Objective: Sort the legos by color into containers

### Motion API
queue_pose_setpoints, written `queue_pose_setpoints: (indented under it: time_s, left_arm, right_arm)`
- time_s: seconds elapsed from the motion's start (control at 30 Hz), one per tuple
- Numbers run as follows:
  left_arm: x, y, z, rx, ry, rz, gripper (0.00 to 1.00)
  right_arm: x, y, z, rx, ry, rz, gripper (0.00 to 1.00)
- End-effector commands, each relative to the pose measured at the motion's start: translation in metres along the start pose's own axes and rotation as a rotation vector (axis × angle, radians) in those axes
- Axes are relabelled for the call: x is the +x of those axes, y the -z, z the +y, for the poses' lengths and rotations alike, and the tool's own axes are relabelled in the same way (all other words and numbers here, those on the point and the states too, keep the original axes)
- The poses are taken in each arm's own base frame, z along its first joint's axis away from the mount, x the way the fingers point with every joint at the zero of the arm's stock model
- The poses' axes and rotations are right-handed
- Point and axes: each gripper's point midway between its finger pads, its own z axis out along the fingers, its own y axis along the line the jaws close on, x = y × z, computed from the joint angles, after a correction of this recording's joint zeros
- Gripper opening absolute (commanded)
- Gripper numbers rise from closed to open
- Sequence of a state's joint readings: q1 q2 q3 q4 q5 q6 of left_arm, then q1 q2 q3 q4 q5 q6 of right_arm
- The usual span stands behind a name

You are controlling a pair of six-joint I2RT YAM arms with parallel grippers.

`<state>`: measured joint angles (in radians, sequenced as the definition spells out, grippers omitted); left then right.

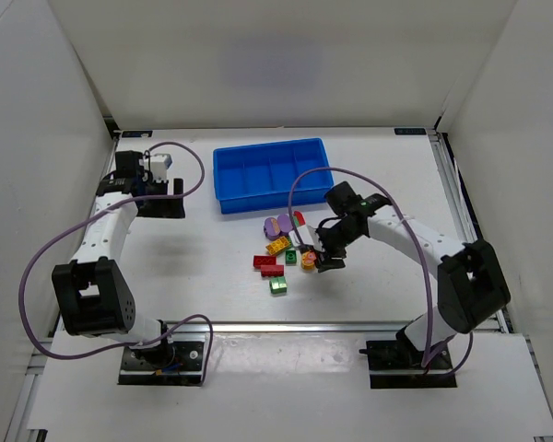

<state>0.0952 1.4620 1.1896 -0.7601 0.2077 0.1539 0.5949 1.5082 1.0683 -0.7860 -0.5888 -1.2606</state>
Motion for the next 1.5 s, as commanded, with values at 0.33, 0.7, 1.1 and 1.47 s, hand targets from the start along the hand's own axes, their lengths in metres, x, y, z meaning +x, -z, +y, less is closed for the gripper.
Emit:
queue_pose_setpoints:
  time_s: [0.33,0.7,1.1,1.47]
  left_arm:
    - [0.015,-0.003,0.003,-0.023,0.008,0.037,0.99]
    - [0.008,-0.010,0.010,-0.044,0.009,0.048,0.99]
    - [0.009,-0.015,0.012,-0.052,0.014,0.066,0.99]
    - [0.009,-0.019,0.012,-0.042,0.023,0.073,0.99]
  right_arm:
    - [0.002,-0.032,-0.034,-0.068,0.219,-0.017,0.66]
    - [0.021,-0.052,-0.053,-0.095,0.207,0.007,0.67]
    - [0.046,-0.059,-0.037,-0.147,0.199,0.042,0.66]
    - [0.050,-0.061,-0.045,-0.090,0.209,0.056,0.38]
